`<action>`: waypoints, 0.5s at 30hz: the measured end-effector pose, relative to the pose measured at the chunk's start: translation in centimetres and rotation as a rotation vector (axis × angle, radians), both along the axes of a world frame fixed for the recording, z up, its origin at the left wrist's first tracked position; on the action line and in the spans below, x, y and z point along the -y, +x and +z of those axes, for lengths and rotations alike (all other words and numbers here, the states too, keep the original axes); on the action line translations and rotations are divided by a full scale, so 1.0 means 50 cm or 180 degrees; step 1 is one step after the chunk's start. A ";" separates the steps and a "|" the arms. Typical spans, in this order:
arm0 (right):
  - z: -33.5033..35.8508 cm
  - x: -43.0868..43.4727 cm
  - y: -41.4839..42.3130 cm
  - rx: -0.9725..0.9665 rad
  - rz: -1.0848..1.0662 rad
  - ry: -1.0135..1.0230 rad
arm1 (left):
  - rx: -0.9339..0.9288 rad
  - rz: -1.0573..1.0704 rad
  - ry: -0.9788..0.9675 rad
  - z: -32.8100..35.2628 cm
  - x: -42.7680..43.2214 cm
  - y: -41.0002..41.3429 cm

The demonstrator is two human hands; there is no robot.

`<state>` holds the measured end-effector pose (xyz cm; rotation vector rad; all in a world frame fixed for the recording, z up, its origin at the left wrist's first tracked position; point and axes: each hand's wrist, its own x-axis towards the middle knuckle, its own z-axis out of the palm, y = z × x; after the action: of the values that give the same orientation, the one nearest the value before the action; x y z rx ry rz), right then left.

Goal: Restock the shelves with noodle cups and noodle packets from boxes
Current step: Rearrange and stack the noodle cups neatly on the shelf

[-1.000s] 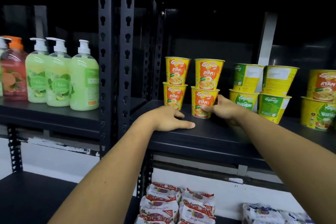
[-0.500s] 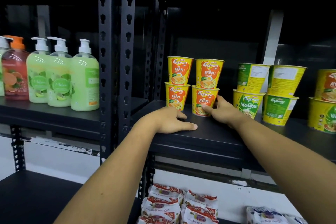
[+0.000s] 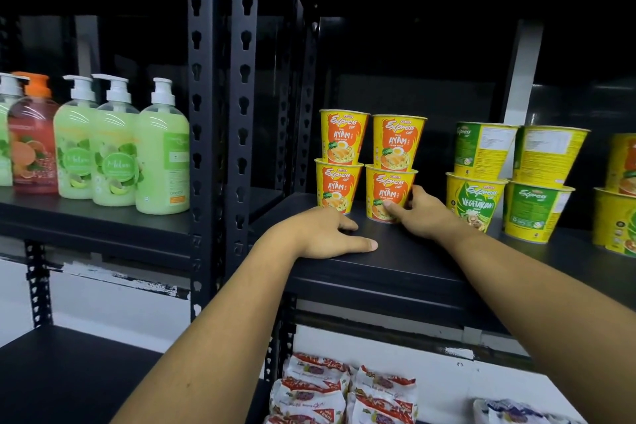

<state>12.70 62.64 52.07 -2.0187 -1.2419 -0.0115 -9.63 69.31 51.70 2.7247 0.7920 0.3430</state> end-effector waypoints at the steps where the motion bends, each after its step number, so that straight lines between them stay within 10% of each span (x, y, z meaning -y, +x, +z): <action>1: 0.000 0.000 -0.001 0.0032 -0.0007 -0.0022 | 0.0001 -0.0004 0.0000 0.000 0.000 0.000; 15: -0.003 -0.002 0.000 0.0291 -0.0115 -0.0127 | 0.0035 -0.0046 0.0015 0.000 -0.002 -0.001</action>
<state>12.72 62.72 51.90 -2.0953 -1.2714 -0.0981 -9.66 69.41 51.67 2.7293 0.7690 0.3570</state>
